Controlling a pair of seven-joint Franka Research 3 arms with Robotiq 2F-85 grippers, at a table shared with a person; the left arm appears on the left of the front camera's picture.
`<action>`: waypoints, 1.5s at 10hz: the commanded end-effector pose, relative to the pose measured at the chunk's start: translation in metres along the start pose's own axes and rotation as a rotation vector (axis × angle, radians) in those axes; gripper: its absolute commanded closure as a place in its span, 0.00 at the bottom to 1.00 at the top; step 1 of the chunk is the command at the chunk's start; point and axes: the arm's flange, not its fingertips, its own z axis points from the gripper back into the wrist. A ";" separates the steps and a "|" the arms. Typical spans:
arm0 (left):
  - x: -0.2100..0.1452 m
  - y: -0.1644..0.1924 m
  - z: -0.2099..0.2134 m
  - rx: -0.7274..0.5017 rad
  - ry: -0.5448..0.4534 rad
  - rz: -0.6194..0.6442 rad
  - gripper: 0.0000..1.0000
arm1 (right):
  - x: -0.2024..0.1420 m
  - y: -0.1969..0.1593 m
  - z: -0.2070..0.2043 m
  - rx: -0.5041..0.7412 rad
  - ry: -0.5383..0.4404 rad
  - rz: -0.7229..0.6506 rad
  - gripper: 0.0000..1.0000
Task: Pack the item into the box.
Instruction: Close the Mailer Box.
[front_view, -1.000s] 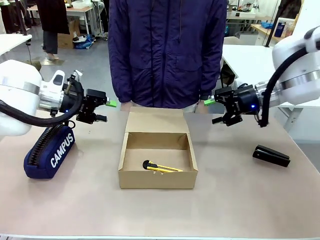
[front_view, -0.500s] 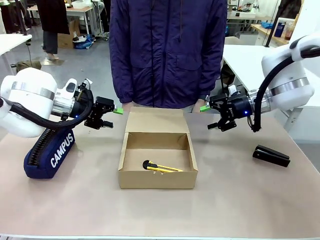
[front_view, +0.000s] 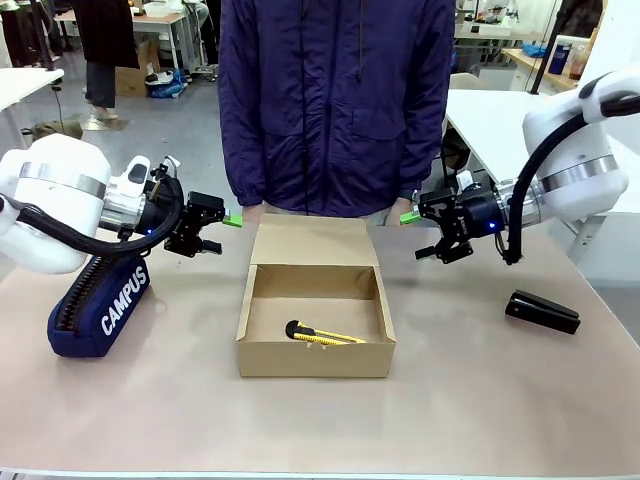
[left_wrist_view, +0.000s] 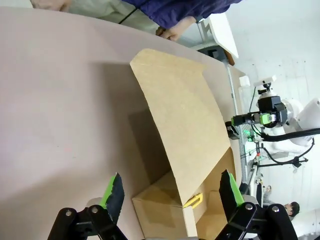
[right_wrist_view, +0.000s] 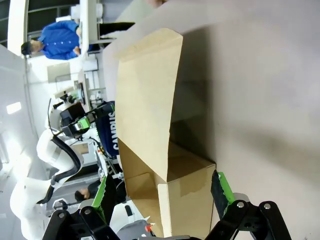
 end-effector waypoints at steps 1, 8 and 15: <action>0.012 0.014 -0.010 -0.047 0.026 0.092 0.00 | 0.023 -0.006 -0.019 0.020 0.044 0.032 0.00; 0.027 0.040 -0.078 -0.332 0.130 0.139 0.00 | 0.056 -0.015 -0.086 0.206 0.184 0.024 0.00; 0.030 0.046 -0.083 -0.431 0.188 0.147 0.13 | 0.056 -0.019 -0.096 0.208 0.202 0.026 0.11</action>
